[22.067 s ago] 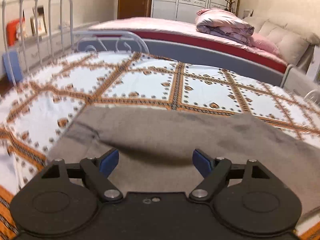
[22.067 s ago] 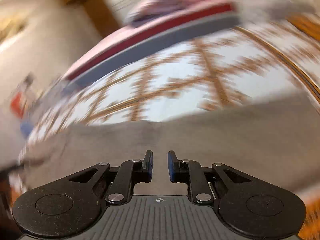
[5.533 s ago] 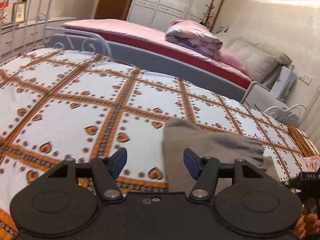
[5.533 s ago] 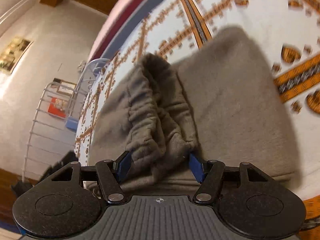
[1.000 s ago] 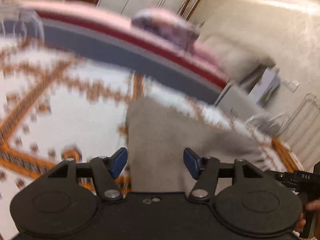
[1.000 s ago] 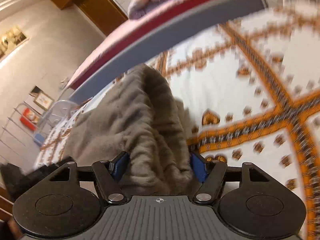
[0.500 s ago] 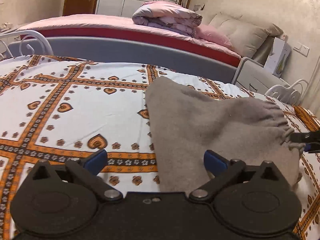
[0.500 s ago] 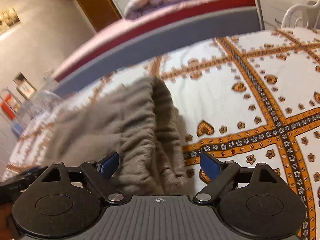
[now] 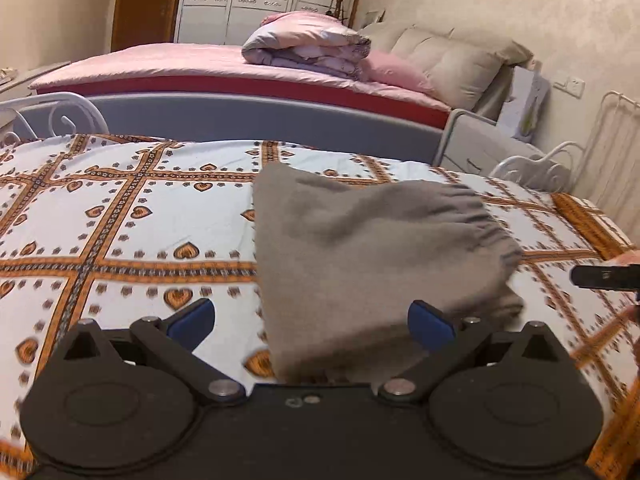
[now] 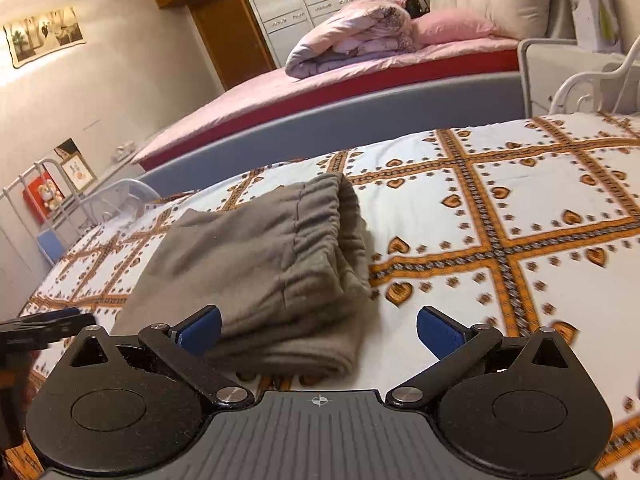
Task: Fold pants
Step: 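Open both tools and withdraw them from the folded pants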
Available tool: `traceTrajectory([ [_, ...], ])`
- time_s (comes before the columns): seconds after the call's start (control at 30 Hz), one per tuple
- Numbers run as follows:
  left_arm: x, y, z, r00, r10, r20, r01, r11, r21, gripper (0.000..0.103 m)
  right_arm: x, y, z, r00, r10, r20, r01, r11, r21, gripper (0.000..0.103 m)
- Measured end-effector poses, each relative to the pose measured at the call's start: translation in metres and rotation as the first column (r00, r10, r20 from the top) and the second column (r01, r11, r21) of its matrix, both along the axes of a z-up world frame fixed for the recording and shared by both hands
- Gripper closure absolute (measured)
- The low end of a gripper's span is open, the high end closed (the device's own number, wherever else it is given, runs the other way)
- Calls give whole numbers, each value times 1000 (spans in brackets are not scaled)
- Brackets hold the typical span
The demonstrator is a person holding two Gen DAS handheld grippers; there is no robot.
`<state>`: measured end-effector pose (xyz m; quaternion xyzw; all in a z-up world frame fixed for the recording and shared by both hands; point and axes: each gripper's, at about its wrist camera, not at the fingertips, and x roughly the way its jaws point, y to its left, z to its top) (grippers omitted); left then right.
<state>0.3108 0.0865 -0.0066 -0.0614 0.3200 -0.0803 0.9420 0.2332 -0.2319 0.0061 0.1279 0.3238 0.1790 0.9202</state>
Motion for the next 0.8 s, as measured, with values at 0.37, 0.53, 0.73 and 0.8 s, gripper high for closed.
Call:
traceTrajectory([
  [0.37,-89,-5,30,993,27,118,-39,994,99,6,-96,-10,25,989,-52,136,77,980,-185,0],
  [0.53,-137,-6,51,969,38,246,-65,992,104,6,-148,-35,48,947,-164,277,177,984,-23,0],
  [0.73,-177,-21,55,964,34,263,-60,994,93,6,-194,-34,60,928,-133,348,148,989,-19,0],
  [0.8,-188,-31,53,964,18,264,-46,994,100,6,-202,-26,61,935,-85,345,116,991,-71,0],
])
